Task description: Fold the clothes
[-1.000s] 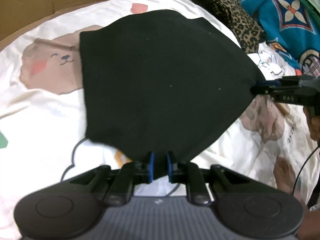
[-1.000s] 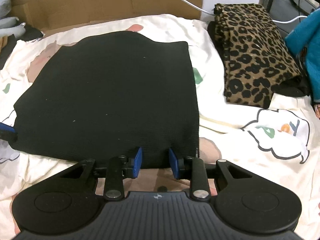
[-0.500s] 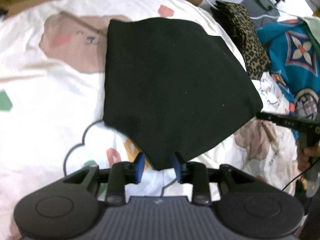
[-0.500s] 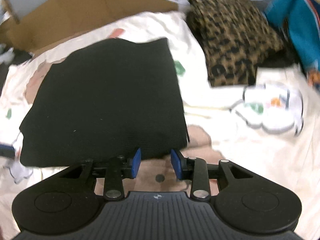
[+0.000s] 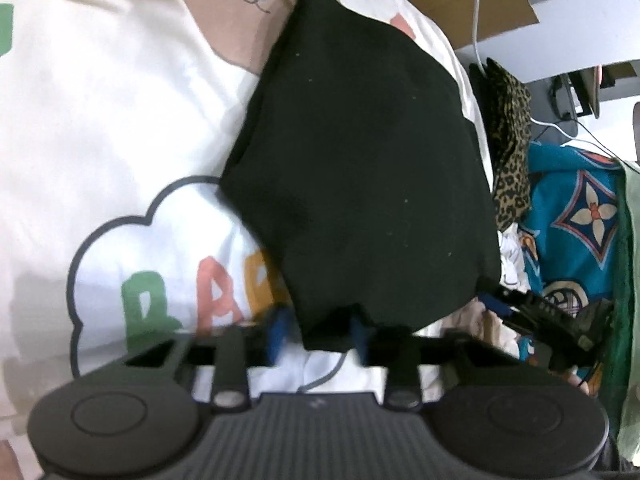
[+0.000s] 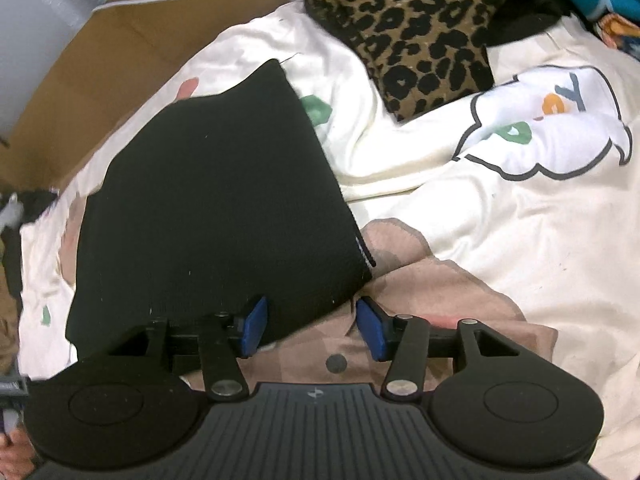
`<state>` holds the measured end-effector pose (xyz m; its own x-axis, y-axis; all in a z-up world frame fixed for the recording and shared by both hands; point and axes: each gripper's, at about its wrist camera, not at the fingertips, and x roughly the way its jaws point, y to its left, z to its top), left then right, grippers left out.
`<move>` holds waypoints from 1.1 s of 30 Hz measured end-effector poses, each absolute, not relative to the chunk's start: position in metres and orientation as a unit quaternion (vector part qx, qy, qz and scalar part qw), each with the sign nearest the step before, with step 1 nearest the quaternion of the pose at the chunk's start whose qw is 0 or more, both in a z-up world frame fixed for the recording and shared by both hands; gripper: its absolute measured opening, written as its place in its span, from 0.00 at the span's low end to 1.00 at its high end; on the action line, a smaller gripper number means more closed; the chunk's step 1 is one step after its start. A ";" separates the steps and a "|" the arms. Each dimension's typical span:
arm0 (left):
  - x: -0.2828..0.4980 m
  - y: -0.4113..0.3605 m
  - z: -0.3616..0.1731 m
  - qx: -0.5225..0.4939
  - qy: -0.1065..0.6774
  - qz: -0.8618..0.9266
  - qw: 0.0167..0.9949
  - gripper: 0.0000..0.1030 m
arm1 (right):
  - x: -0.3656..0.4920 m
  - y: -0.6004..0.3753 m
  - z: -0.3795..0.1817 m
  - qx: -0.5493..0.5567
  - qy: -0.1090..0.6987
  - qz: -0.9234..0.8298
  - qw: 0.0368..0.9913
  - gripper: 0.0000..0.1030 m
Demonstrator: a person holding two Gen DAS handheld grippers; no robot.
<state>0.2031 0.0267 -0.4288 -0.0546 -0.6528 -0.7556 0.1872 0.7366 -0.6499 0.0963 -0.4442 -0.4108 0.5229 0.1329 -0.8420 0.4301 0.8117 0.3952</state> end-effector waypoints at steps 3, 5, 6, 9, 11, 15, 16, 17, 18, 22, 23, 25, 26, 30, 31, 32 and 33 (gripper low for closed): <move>0.203 0.031 -0.421 -0.196 0.648 -0.318 0.664 0.08 | 0.096 -0.448 -0.409 0.306 0.472 -0.096 0.821 0.36; 0.203 0.032 -0.412 -0.199 0.636 -0.332 0.667 0.08 | 0.096 -0.452 -0.406 0.315 0.466 -0.099 0.821 0.22; 0.204 0.033 -0.407 -0.200 0.629 -0.341 0.670 0.08 | 0.095 -0.454 -0.404 0.318 0.463 -0.100 0.821 0.18; 0.207 0.037 -0.401 -0.213 0.622 -0.346 0.669 0.07 | 0.094 -0.455 -0.404 0.326 0.460 -0.098 0.820 0.16; 0.205 0.036 -0.404 -0.209 0.624 -0.344 0.670 0.14 | 0.093 -0.455 -0.406 0.330 0.460 -0.095 0.819 0.16; 0.199 0.039 -0.417 -0.207 0.646 -0.318 0.662 0.27 | 0.091 -0.454 -0.411 0.341 0.462 -0.088 0.814 0.18; 0.198 0.040 -0.420 -0.210 0.651 -0.315 0.658 0.29 | 0.090 -0.454 -0.411 0.342 0.462 -0.087 0.814 0.19; 0.197 0.040 -0.422 -0.213 0.655 -0.314 0.653 0.33 | 0.090 -0.454 -0.412 0.343 0.462 -0.086 0.814 0.19; 0.195 0.041 -0.423 -0.216 0.659 -0.313 0.649 0.35 | 0.090 -0.455 -0.413 0.347 0.461 -0.086 0.812 0.19; 0.191 0.038 -0.431 -0.239 0.668 -0.315 0.631 0.44 | 0.091 -0.458 -0.418 0.362 0.458 -0.086 0.807 0.20; 0.191 0.036 -0.434 -0.246 0.668 -0.314 0.628 0.46 | 0.091 -0.458 -0.418 0.362 0.458 -0.086 0.807 0.20; 0.191 0.032 -0.439 -0.259 0.670 -0.313 0.622 0.47 | 0.091 -0.457 -0.418 0.359 0.458 -0.084 0.809 0.21; 0.191 0.030 -0.442 -0.265 0.670 -0.312 0.619 0.47 | 0.090 -0.457 -0.418 0.358 0.458 -0.083 0.809 0.21; 0.189 0.031 -0.453 -0.307 0.669 -0.306 0.605 0.48 | 0.089 -0.457 -0.418 0.364 0.456 -0.084 0.808 0.21; 0.189 0.031 -0.454 -0.313 0.667 -0.306 0.603 0.48 | 0.089 -0.458 -0.418 0.366 0.455 -0.084 0.808 0.21; 0.189 0.031 -0.455 -0.315 0.666 -0.307 0.602 0.48 | 0.089 -0.458 -0.418 0.369 0.454 -0.084 0.807 0.21; 0.189 0.030 -0.455 -0.317 0.665 -0.309 0.602 0.48 | 0.089 -0.459 -0.418 0.371 0.453 -0.084 0.806 0.21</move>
